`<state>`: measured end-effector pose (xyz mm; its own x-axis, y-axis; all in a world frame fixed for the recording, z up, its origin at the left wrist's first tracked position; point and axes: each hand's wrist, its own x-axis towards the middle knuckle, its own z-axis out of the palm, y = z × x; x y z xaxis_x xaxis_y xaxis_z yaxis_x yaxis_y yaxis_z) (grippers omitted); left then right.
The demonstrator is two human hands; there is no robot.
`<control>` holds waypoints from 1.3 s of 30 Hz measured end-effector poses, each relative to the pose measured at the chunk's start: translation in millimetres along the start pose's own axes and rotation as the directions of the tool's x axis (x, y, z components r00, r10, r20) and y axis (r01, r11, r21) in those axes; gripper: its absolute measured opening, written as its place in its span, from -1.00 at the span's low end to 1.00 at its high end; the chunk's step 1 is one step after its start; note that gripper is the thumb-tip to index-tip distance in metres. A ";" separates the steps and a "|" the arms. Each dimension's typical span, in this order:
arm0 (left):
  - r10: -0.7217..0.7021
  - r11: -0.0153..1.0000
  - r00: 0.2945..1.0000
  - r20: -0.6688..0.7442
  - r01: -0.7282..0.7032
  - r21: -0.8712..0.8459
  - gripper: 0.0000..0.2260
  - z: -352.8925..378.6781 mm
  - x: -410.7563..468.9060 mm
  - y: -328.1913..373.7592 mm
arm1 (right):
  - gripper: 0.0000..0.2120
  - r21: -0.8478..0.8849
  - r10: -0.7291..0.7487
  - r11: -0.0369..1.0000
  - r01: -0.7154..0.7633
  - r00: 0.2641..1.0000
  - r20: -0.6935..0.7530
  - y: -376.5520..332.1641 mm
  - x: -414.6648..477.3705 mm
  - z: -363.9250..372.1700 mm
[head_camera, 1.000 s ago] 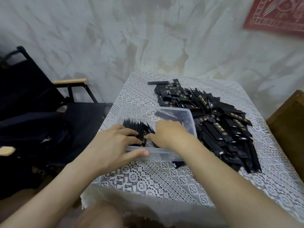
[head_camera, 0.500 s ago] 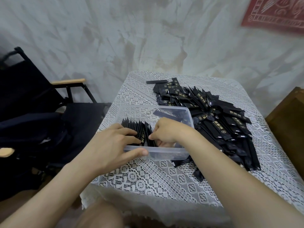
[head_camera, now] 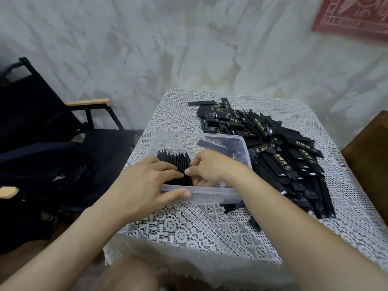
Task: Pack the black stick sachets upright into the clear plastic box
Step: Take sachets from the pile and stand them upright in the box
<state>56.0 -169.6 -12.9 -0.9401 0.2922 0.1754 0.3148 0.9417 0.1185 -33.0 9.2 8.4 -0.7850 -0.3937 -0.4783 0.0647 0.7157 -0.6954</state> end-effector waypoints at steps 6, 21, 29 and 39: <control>0.000 1.000 0.999 0.032 0.000 -0.004 -0.30 -0.8 0.0 -1.1 | -0.75 0.063 -0.008 0.998 0.007 1.000 0.018 -0.7 3.8 1.5; 0.071 0.997 0.997 0.004 -0.071 -0.034 -0.46 -1.7 2.0 -1.7 | -0.96 0.035 -0.035 0.999 0.035 0.999 -0.011 2.9 8.4 3.3; 0.061 0.998 0.992 0.111 -0.059 -0.014 -0.48 -5.8 6.0 -0.4 | -0.92 0.016 -0.047 0.999 0.047 0.998 -0.033 3.9 9.5 4.0; 0.039 0.999 0.989 0.145 -0.036 -0.026 -0.39 -7.2 7.6 0.9 | -0.77 -0.051 -0.032 0.998 0.032 0.999 -0.009 15.1 0.3 -11.5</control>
<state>50.1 -167.7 -4.4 -0.9361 0.3500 0.0364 0.3515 0.9261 0.1373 -39.3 26.5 4.0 -0.7924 -0.4110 -0.4507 0.0085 0.7314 -0.6819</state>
